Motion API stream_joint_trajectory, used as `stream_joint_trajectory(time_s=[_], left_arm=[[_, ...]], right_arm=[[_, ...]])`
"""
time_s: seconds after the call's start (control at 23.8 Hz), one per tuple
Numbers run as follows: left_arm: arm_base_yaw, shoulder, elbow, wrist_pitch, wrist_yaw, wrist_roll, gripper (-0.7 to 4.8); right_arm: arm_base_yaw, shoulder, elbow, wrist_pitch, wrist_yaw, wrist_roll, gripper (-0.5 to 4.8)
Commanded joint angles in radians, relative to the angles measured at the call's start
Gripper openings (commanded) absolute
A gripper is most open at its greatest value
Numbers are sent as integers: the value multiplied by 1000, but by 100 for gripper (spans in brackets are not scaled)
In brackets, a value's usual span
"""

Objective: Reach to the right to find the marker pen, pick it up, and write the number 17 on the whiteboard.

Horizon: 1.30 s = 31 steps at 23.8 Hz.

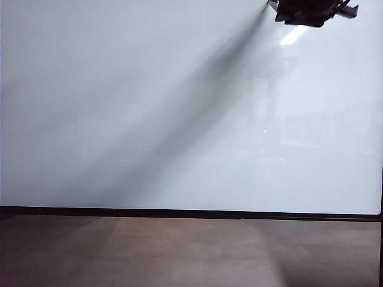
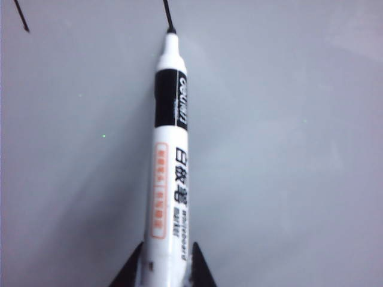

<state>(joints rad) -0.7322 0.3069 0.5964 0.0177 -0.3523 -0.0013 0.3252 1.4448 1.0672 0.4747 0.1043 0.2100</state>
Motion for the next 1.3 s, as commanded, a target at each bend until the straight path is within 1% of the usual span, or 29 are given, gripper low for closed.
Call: stream_joint_trajectory(time_s=[0.04, 0.55, 0.63, 0.67, 0.71, 0.84, 1.05, 1.13, 1.22, 1.3], left_arm=[[0, 2, 2, 6, -3, -3, -5], [0, 2, -2, -9, -2, -3, -5], [0, 2, -17, 11, -2, -2, -5], [0, 2, -37, 45, 11, -2, -5], [2, 2, -58, 77, 33, -3, -5], [12, 2, -133, 153, 159, -3, -5], [16, 0, -230, 156, 333, -3, -5], [16, 0, -259, 156, 389, -3, -5], [16, 0, -291, 156, 412, -3, -5], [16, 0, -322, 158, 409, -3, -5]], right_arm=[[23, -74, -26, 25, 11, 3, -5], [34, -203, -97, 19, 15, 4, -5], [34, -214, -96, 16, -1, 4, -5], [34, -217, -96, 16, -8, 4, -5], [34, -222, -97, 14, -14, 4, -5], [34, -242, -97, -21, -22, 8, -5], [34, -290, -97, -85, -24, 5, -5], [34, -312, -97, -111, -48, 0, -4], [34, -327, -97, -131, -70, 2, -5], [34, -336, -97, -140, -108, 6, -5]])
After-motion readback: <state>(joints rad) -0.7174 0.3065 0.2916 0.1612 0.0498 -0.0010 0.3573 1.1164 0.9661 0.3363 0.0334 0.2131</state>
